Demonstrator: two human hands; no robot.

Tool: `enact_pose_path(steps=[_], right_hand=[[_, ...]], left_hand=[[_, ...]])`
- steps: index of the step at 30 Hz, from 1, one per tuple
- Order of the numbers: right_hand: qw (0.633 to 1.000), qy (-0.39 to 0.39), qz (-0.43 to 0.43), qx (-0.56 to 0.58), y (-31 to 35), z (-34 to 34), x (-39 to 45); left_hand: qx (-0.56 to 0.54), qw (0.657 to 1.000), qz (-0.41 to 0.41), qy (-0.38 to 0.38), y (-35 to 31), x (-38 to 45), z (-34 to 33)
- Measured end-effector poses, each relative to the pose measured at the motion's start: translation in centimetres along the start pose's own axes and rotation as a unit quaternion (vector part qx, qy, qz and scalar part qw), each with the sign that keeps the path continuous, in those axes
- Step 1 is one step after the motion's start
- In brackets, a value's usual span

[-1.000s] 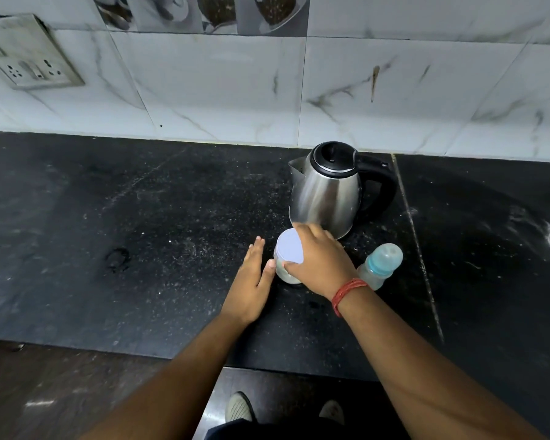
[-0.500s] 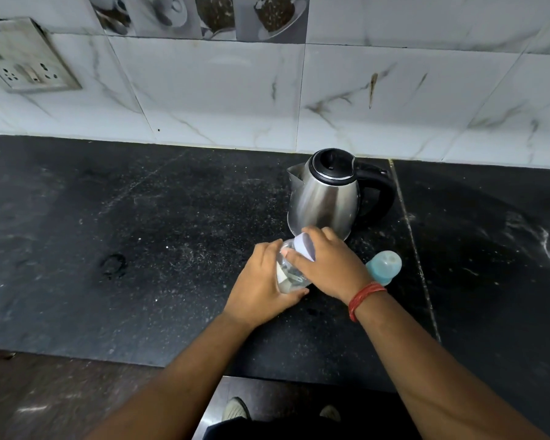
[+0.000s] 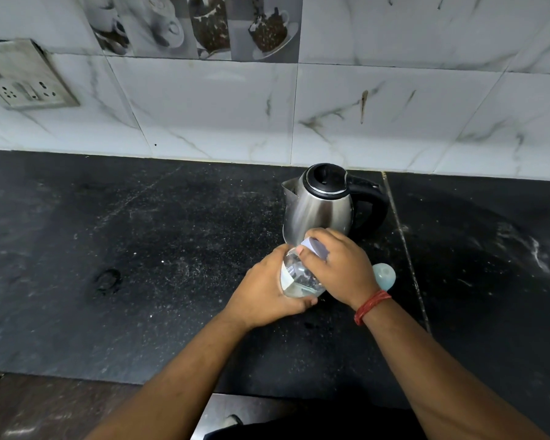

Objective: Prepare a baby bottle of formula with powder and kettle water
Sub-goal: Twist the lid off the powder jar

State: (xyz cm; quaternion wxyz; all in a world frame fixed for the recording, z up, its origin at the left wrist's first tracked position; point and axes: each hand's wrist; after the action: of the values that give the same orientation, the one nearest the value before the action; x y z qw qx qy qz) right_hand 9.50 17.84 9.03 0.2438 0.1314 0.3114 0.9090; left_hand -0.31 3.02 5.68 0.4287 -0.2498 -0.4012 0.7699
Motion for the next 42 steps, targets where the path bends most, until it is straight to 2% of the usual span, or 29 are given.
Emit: enact_pose_path(steps=[6, 9, 11, 14, 17, 22, 26, 32, 35, 39, 42], right_hand=[[0.998, 0.008, 0.040, 0.036, -0.3, 0.4, 0.3], [0.986, 0.081, 0.131, 0.060, -0.5, 1.3, 0.9], [0.976, 0.128, 0.165, 0.066, -0.2, 2.3, 1.5], [0.961, 0.200, 0.183, 0.061, 0.4, 3.8, 2.5], [0.952, 0.251, 0.169, 0.048, 0.5, 4.8, 3.1], [0.984, 0.153, 0.083, -0.032, 0.8, 4.1, 3.0], [0.983, 0.161, 0.041, -0.075, 1.1, 3.3, 2.8], [0.966, 0.232, 0.090, 0.070, 0.8, 3.9, 2.4], [0.970, 0.200, 0.067, 0.117, 0.6, 4.0, 2.4], [0.987, 0.159, 0.018, -0.003, 0.7, 3.6, 2.5], [0.985, 0.169, 0.018, 0.026, 0.8, 3.4, 2.4]], left_hand=[[-0.045, 0.998, 0.006, 0.041, 0.0, 0.6, 0.9], [-0.170, 0.977, 0.015, 0.128, 0.6, 0.4, 1.1], [-0.230, 0.960, 0.015, 0.159, 0.7, 0.1, 1.2], [-0.278, 0.950, 0.024, 0.142, 0.2, 0.0, 1.3], [-0.261, 0.960, 0.031, 0.095, 0.4, 0.3, 1.3], [-0.227, 0.972, 0.028, 0.062, 1.2, 0.8, 1.3], [-0.223, 0.973, 0.028, 0.054, 1.3, 0.9, 1.3], [-0.233, 0.970, 0.032, 0.054, 1.2, 0.8, 1.1], [-0.238, 0.970, 0.030, 0.048, 1.0, 0.8, 0.9], [-0.229, 0.972, 0.027, 0.043, 0.7, 0.8, 0.9], [-0.226, 0.973, 0.028, 0.042, 0.7, 0.8, 0.9]])
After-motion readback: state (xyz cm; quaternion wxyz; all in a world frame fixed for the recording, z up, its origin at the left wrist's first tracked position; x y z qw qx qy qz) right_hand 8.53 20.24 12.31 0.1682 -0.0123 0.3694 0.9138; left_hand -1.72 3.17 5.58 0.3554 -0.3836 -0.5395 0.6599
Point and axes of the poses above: each hand's wrist, its own x-axis towards the middle knuckle, its own z-axis out of the back of the hand, y = z × x, and after that the axes turned 4 degrees about y, right-handed
